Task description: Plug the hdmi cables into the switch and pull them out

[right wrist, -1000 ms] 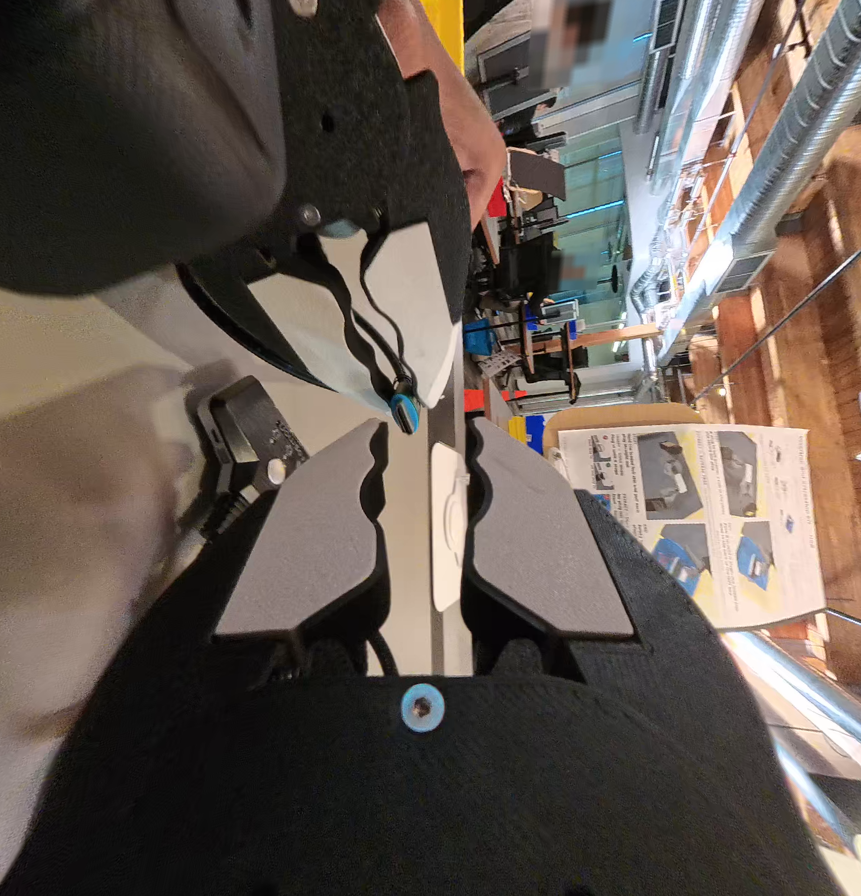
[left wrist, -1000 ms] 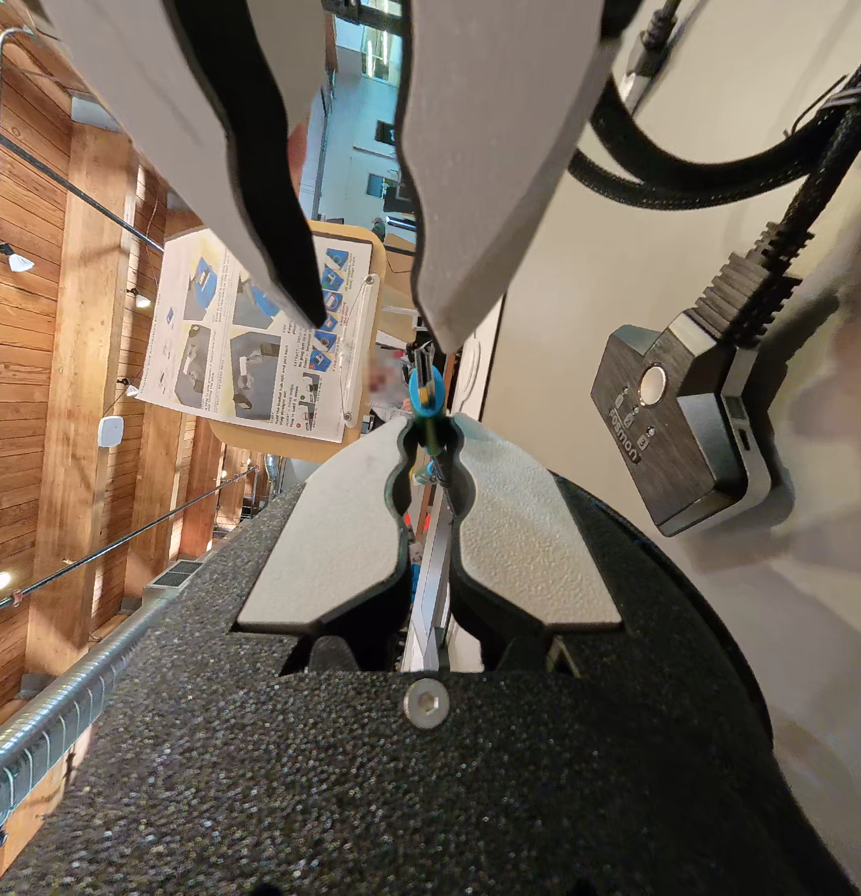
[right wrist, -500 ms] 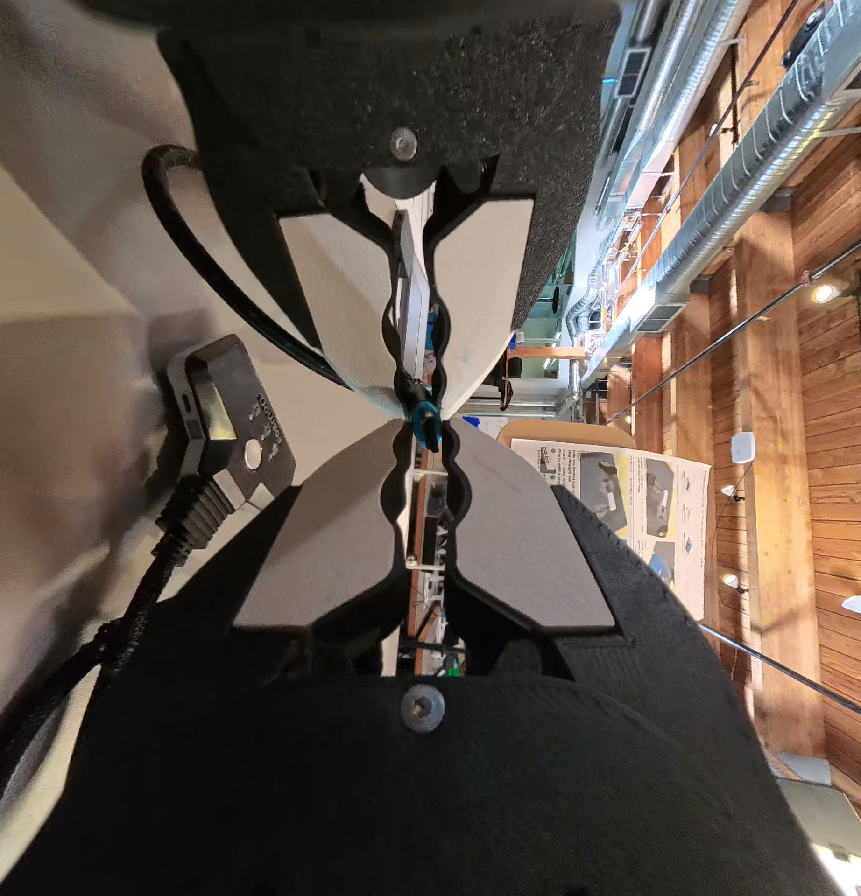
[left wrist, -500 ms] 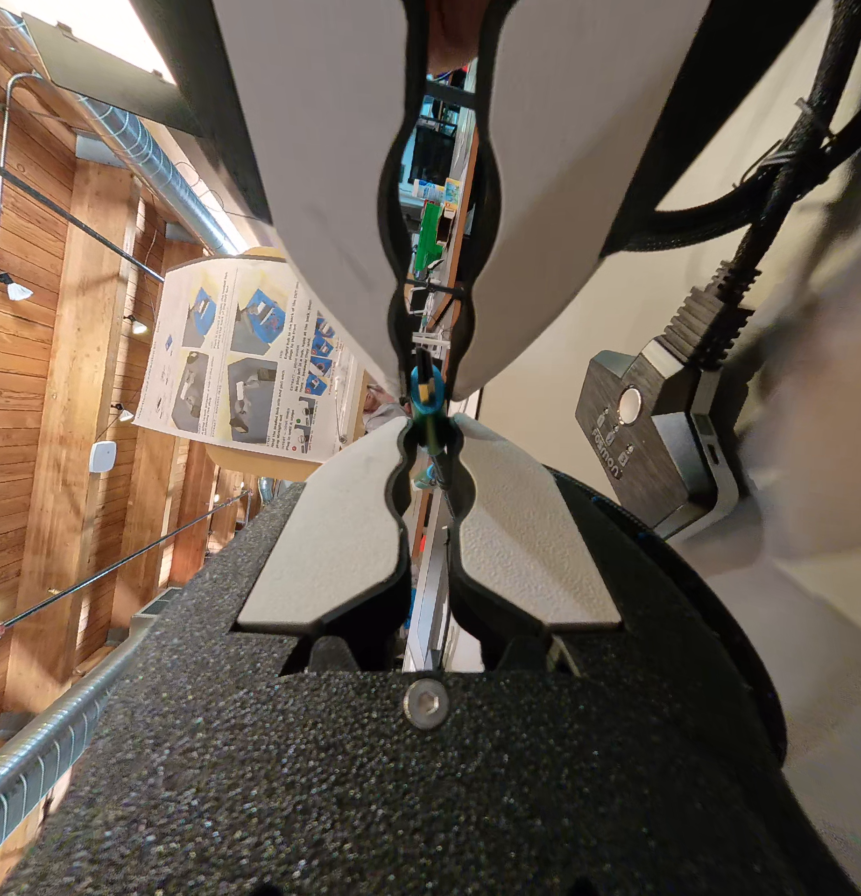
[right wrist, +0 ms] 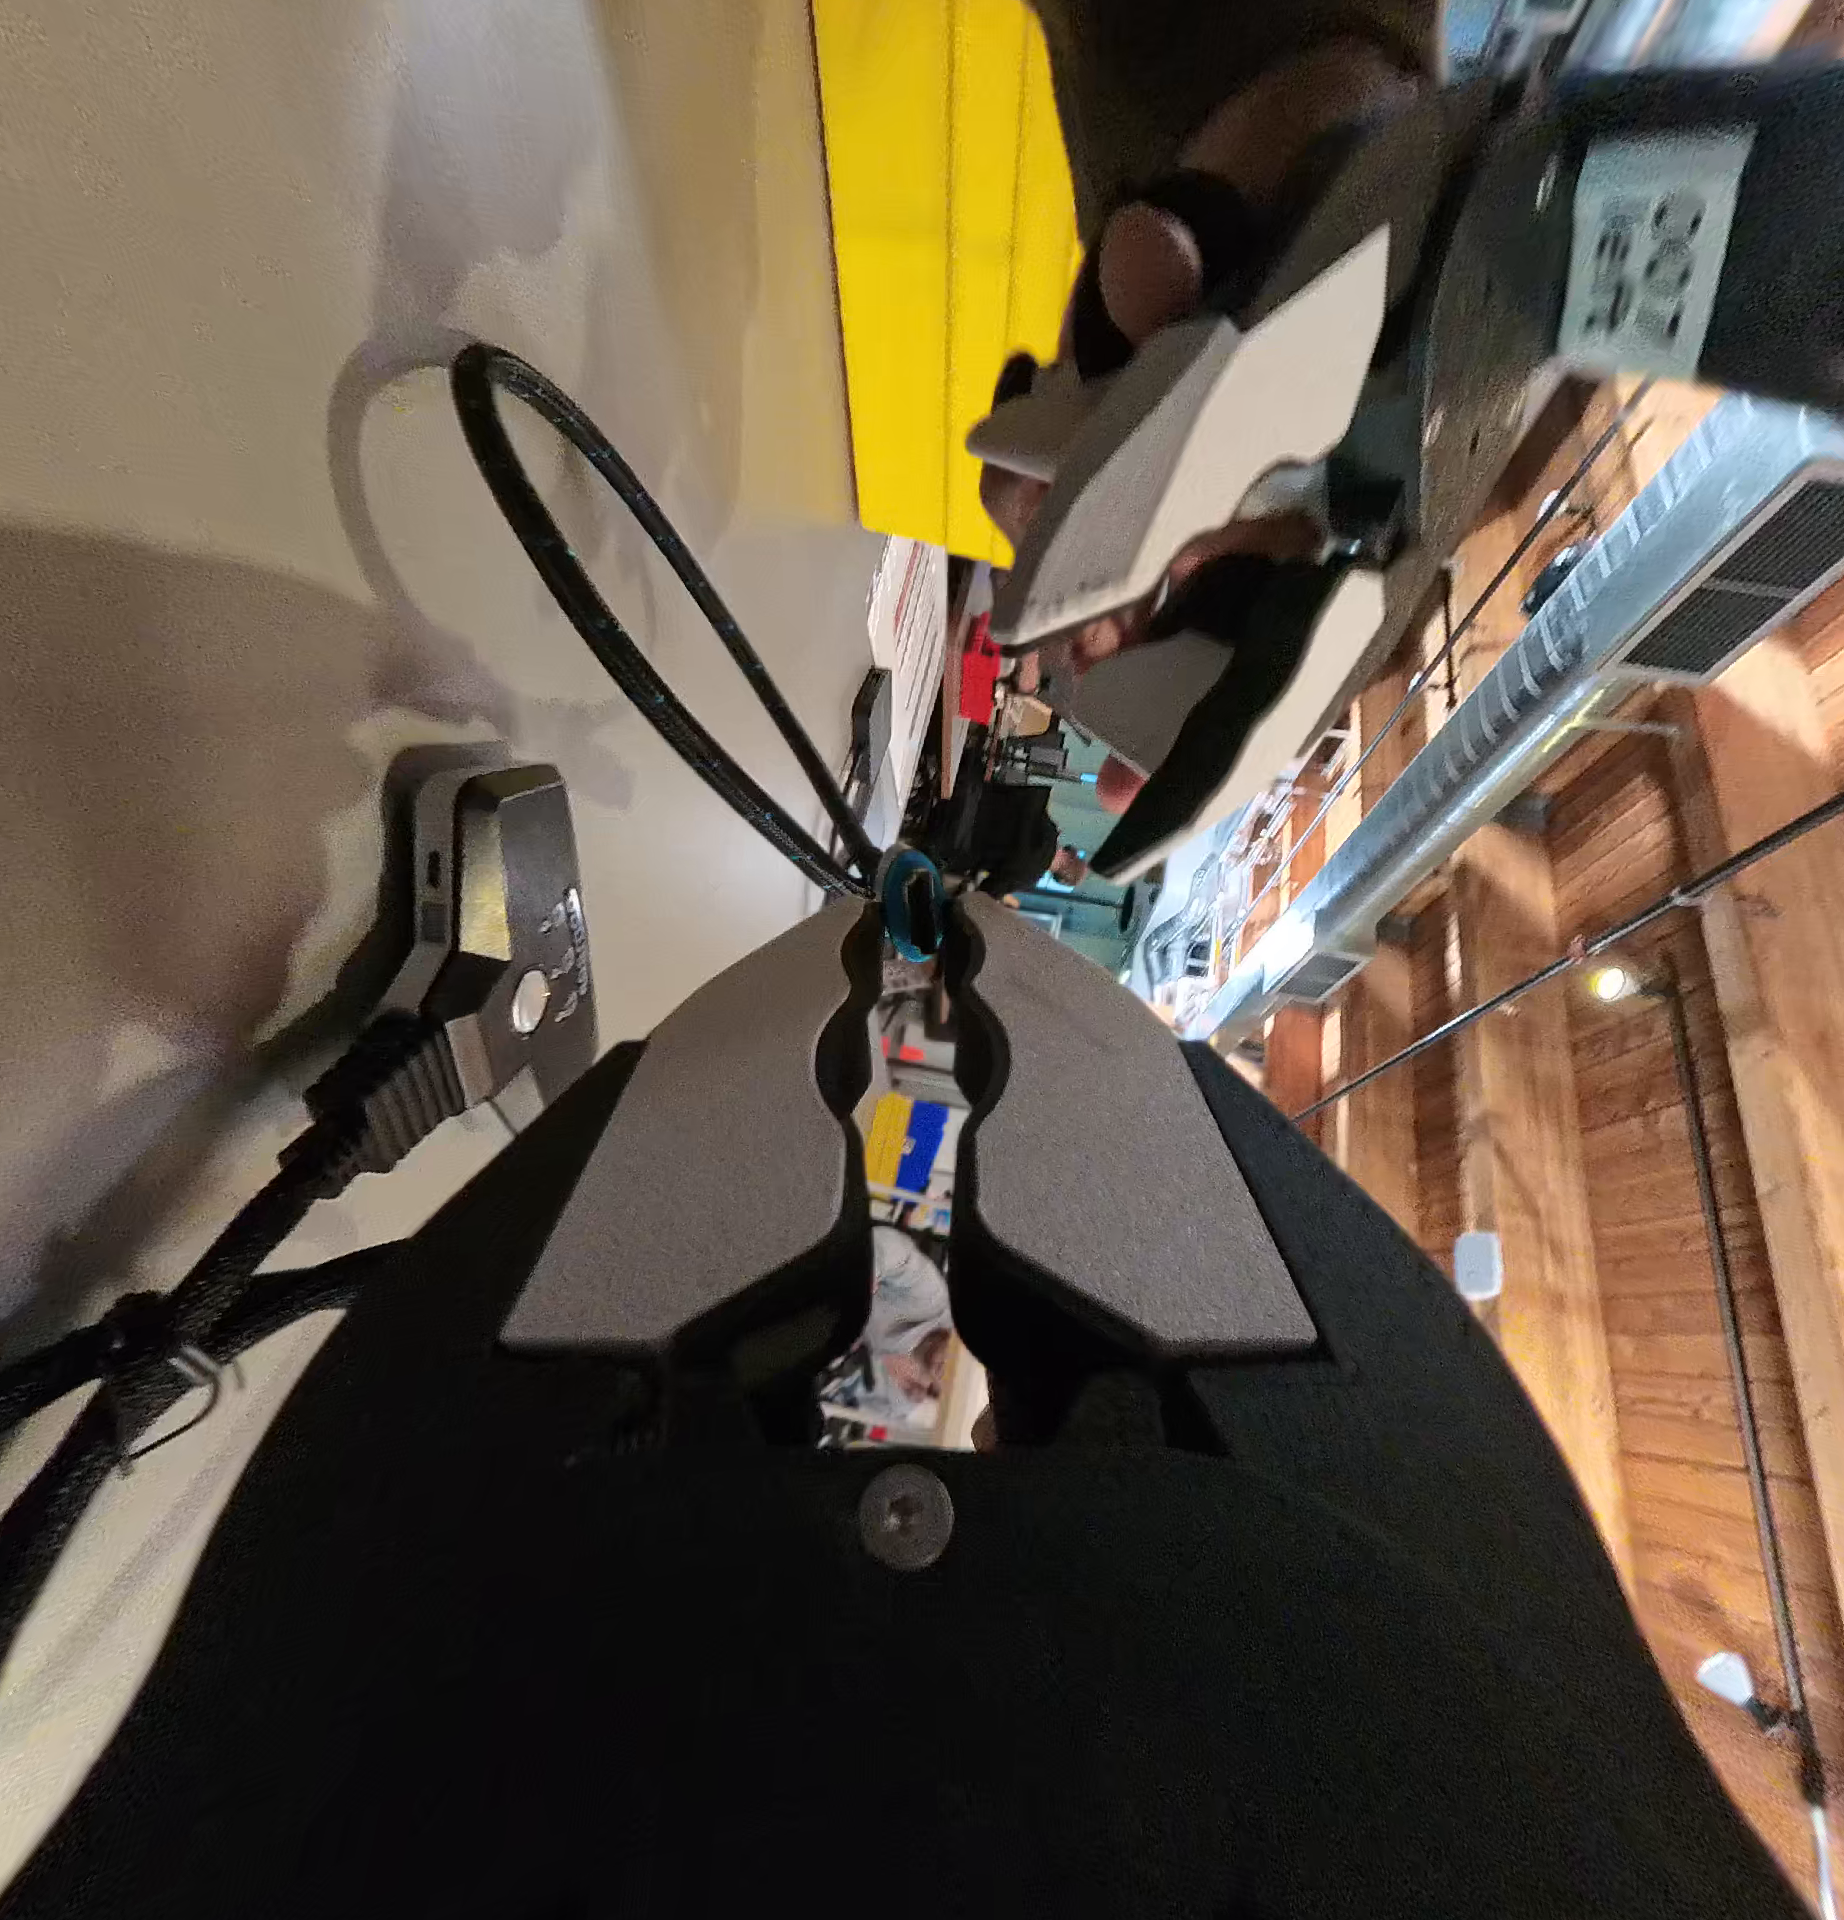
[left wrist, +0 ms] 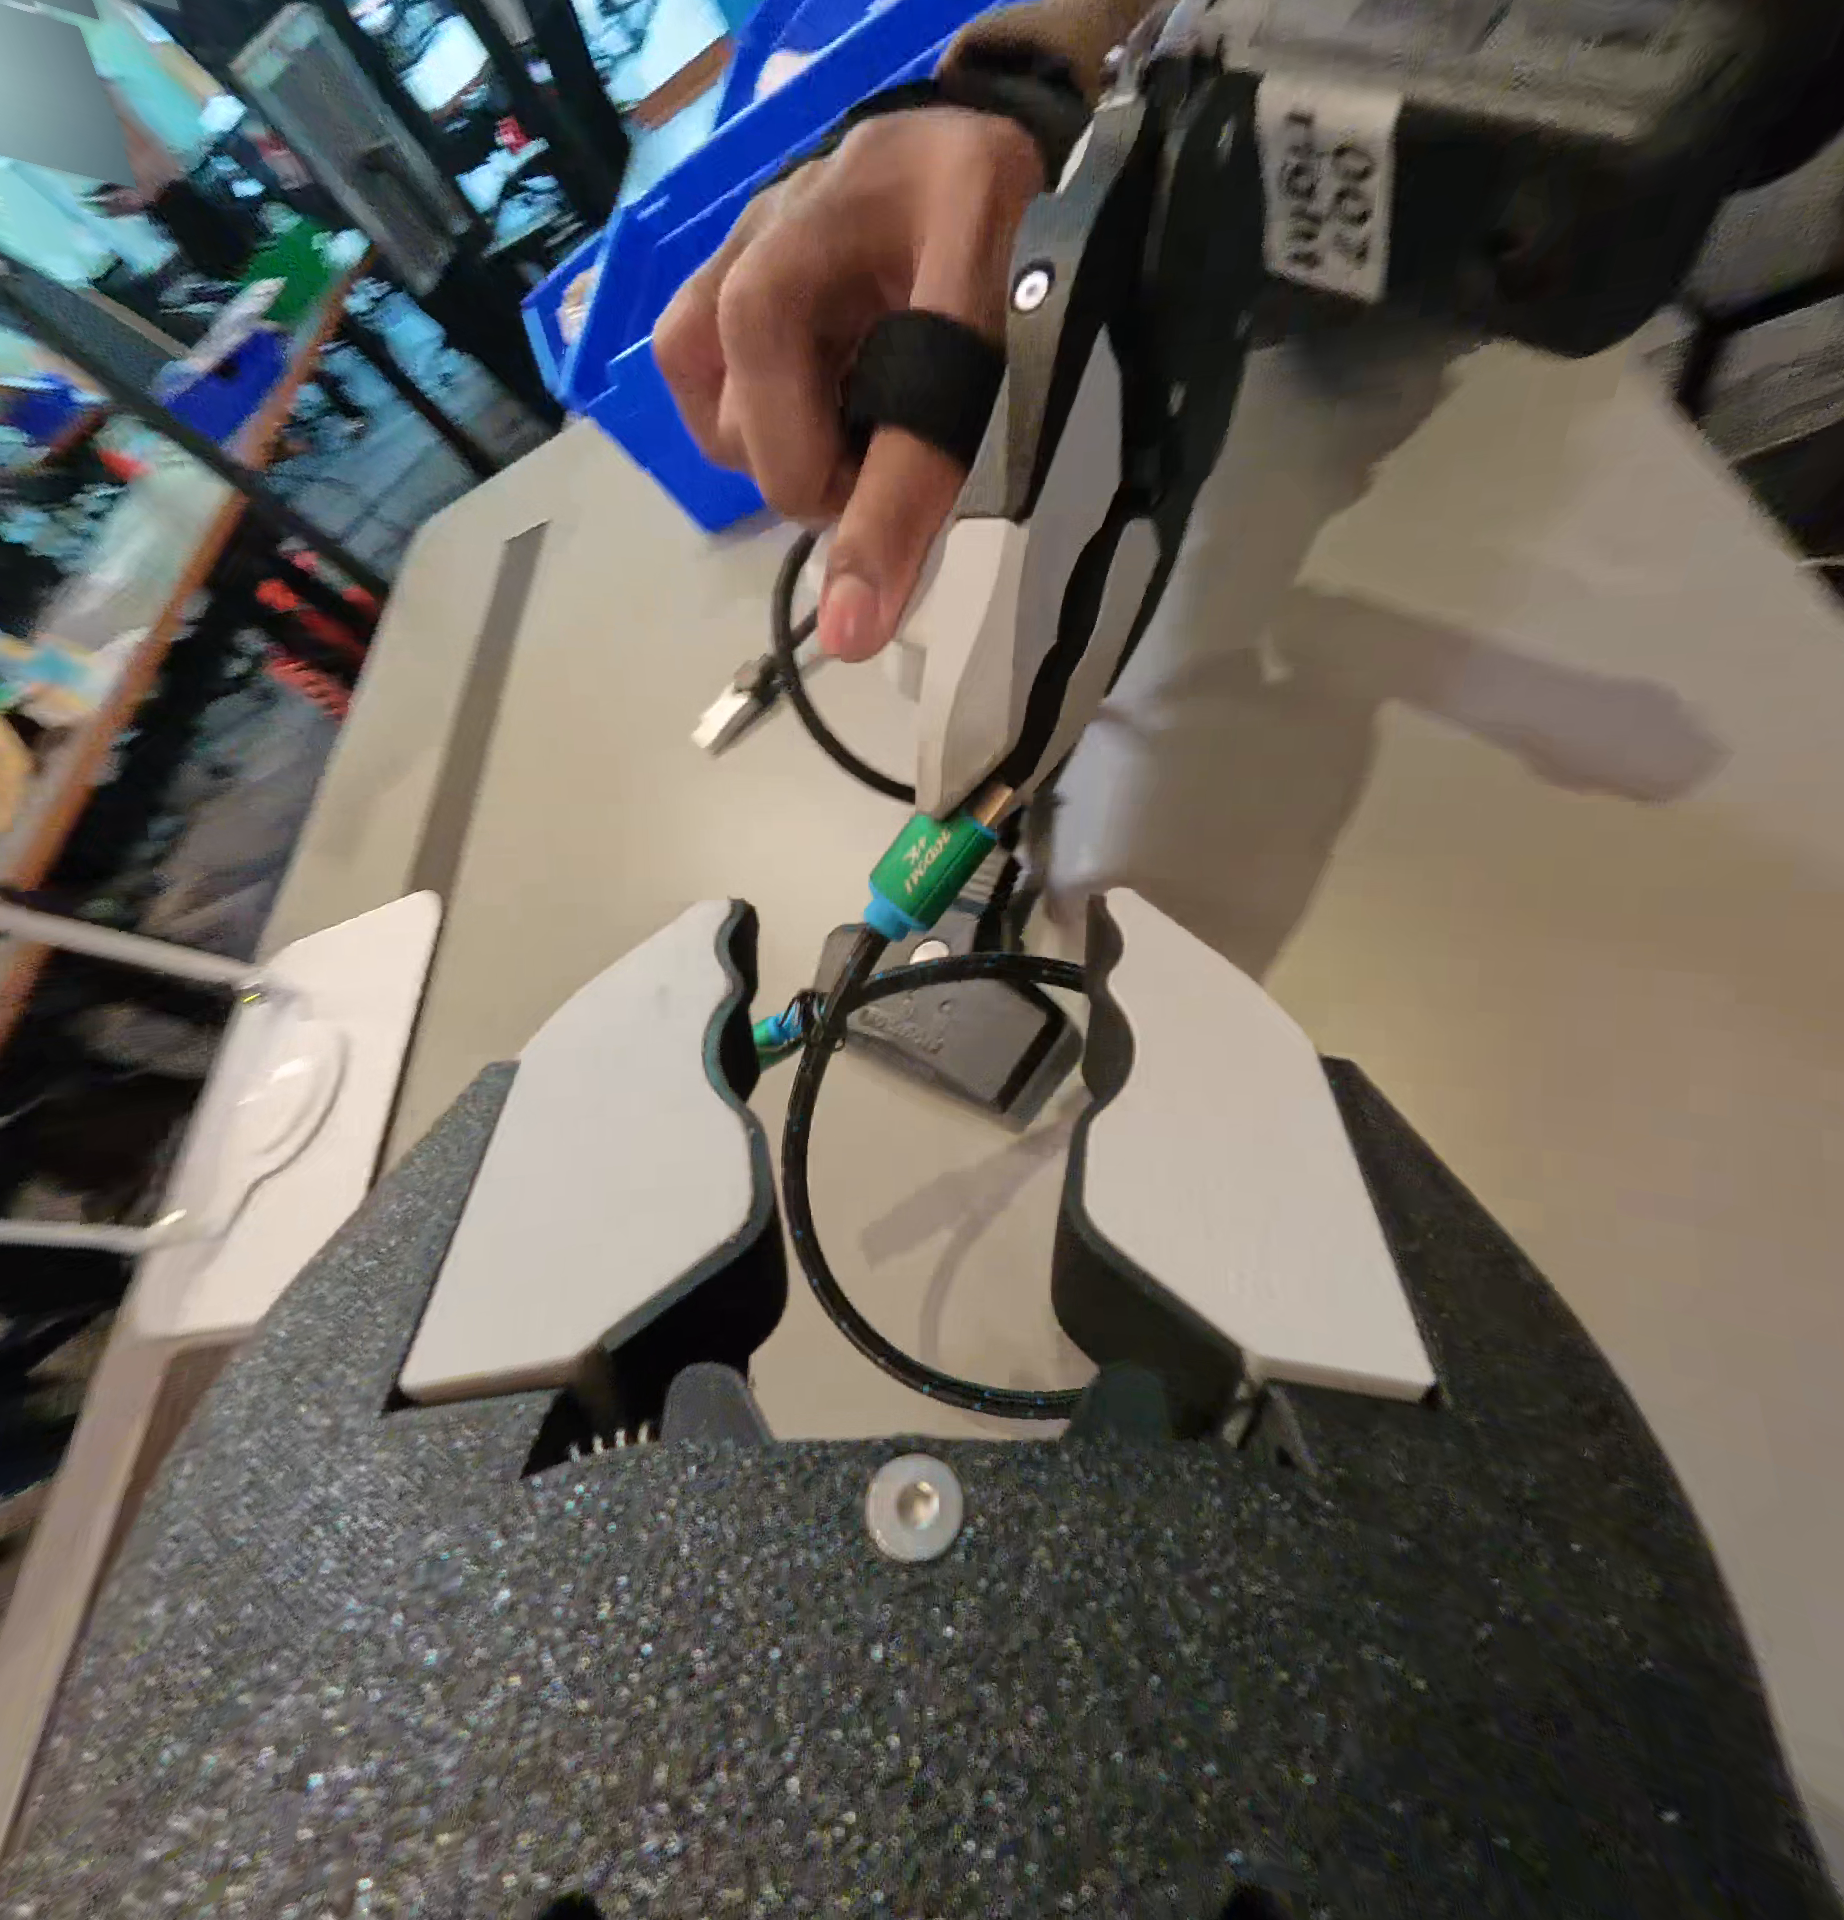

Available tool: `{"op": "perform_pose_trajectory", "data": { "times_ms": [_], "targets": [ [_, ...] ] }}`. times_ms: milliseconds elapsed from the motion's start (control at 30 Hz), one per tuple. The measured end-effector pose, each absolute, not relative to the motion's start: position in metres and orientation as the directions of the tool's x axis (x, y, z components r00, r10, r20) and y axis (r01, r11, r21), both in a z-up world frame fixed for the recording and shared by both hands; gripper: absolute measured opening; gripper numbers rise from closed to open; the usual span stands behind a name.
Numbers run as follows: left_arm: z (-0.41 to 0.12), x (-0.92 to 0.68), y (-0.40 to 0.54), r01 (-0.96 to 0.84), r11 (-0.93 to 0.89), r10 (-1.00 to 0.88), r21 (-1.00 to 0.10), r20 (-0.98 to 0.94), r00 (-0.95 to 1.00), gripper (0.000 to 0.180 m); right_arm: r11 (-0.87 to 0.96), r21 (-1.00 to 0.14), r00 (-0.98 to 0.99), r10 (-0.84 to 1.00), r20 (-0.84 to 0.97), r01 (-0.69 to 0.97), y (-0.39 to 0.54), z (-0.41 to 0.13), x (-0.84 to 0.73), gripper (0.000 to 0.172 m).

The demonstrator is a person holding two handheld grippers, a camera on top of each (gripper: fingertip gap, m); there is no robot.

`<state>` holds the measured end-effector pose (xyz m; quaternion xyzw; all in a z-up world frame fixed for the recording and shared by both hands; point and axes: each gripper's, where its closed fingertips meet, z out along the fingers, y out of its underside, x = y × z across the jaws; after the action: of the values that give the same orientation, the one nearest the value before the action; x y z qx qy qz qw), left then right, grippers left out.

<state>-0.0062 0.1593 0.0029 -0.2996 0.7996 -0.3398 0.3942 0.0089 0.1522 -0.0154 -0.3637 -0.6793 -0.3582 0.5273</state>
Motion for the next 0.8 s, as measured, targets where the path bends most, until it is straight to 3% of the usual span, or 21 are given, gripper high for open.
{"op": "perform_pose_trajectory", "data": {
  "times_ms": [167,333,500,633,733,800],
  "targets": [
    [0.012,-0.002,0.151,-0.213,0.542,-0.674,-0.813,-0.269,-0.688,0.058,0.558,0.191,-0.266,0.055,0.962,0.807,0.146,-0.004,-0.005,0.011],
    [-0.007,-0.006,0.142,-0.297,0.564,-0.575,-0.770,-0.109,-0.811,0.041,0.602,0.266,-0.324,-0.013,0.946,0.753,0.142,0.007,-0.011,0.011],
    [-0.026,-0.001,0.144,-0.302,0.560,-0.608,-0.772,-0.135,-0.783,0.021,0.596,0.264,-0.311,-0.026,0.950,0.758,0.149,0.005,-0.005,0.011],
    [-0.031,0.005,0.155,-0.330,0.458,-0.713,-0.825,-0.119,-0.691,0.020,0.550,0.199,-0.241,0.003,0.971,0.811,0.163,0.000,0.004,0.011],
    [-0.043,0.002,0.170,-0.390,0.431,-0.770,-0.813,-0.107,-0.629,0.020,0.476,0.086,-0.140,0.079,0.987,0.875,0.176,0.006,0.017,0.007],
    [-0.053,-0.001,0.182,-0.440,0.391,-0.815,-0.808,-0.082,-0.573,0.020,0.379,-0.049,-0.027,0.192,0.981,0.924,0.187,0.010,0.032,0.009]
  ]
}}
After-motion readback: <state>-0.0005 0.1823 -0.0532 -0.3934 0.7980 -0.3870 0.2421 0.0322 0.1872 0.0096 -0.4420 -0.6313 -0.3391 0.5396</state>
